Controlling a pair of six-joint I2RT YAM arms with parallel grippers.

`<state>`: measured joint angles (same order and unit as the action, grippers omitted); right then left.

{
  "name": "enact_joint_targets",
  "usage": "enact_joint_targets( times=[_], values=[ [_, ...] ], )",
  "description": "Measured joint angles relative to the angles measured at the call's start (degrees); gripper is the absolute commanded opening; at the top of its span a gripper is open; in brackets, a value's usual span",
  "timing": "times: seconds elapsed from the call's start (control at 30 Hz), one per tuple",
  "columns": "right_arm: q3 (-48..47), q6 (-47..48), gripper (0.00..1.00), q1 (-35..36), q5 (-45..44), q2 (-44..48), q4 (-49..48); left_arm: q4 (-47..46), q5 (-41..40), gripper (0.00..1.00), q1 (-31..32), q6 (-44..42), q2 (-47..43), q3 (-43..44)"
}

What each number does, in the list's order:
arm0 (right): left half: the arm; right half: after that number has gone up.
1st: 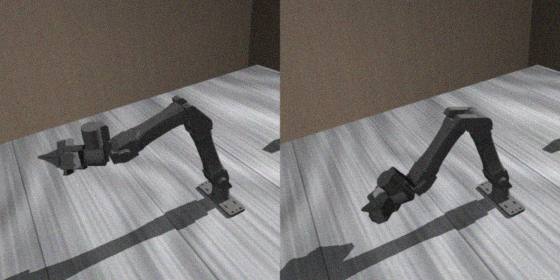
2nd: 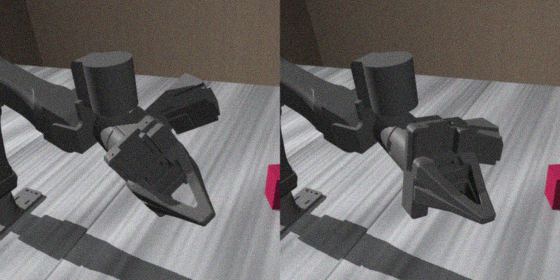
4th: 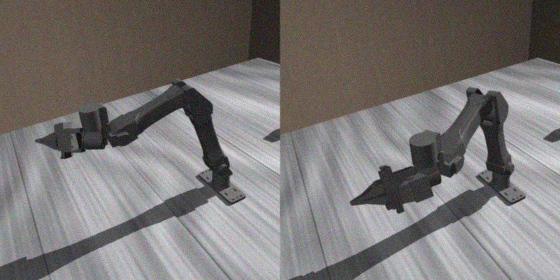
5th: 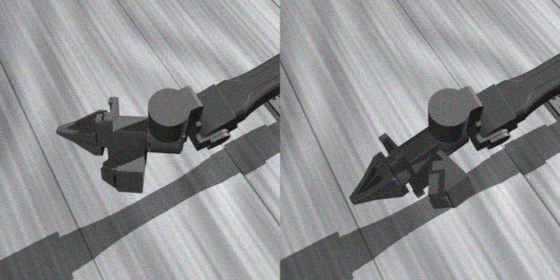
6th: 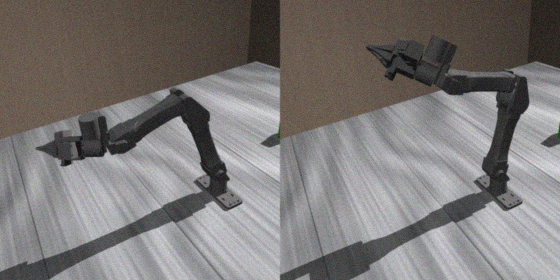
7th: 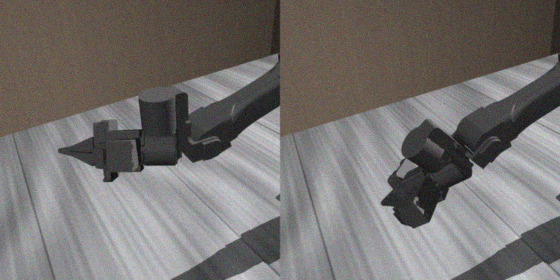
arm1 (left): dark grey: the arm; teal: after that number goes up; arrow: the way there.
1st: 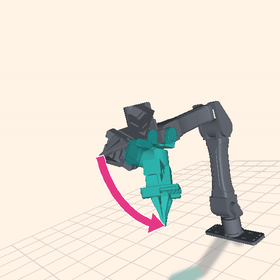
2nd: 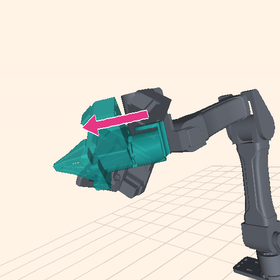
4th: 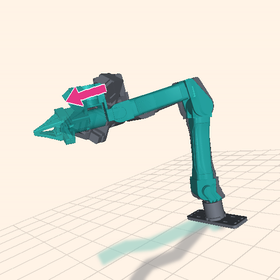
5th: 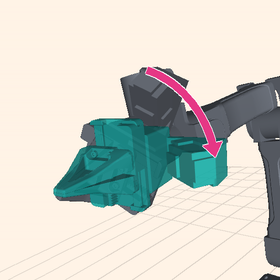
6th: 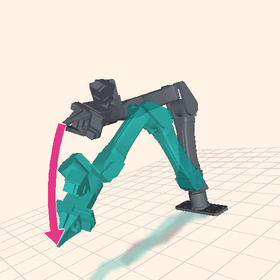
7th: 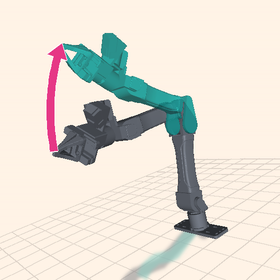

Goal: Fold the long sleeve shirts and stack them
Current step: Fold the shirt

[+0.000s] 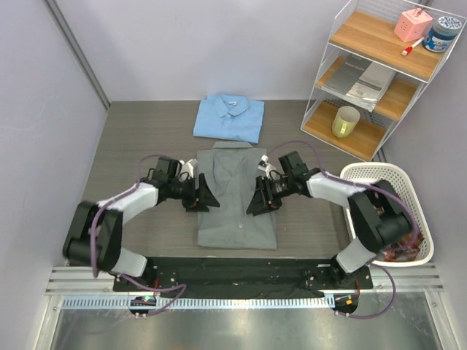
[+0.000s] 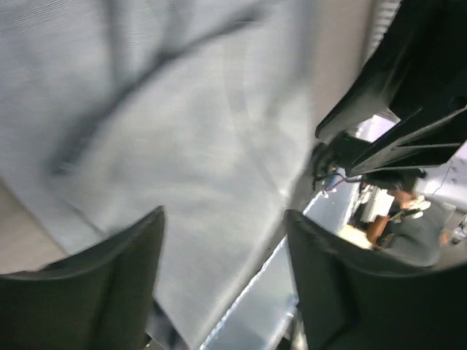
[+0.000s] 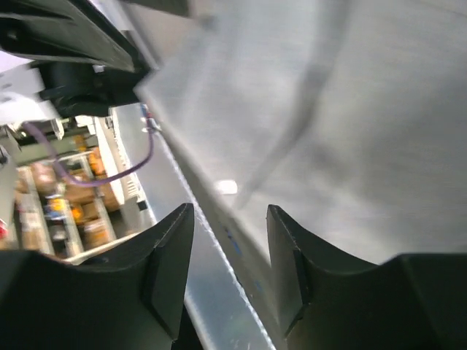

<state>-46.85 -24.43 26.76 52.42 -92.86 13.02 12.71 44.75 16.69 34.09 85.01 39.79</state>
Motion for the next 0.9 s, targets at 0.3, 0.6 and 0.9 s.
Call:
enact_joint_targets(
  times=[0.3, 0.6, 0.9],
  values=[
    [4.2, -9.5, 0.36, 12.8, -1.3, 13.1, -15.0, -0.7, -0.2, 0.77, -4.5, 4.5, -23.6, -2.3],
    [9.4, -20.0, 0.36, 16.4, -3.9, -10.2, -31.9, 0.1, -1.5, 0.86, -11.4, 6.0, -22.2, -2.3],
    [9.1, -23.0, 0.48, 17.9, -2.3, -10.3, -36.6, 1.3, -1.2, 1.0, -14.0, 4.5, -24.6, -2.3]
  ],
)
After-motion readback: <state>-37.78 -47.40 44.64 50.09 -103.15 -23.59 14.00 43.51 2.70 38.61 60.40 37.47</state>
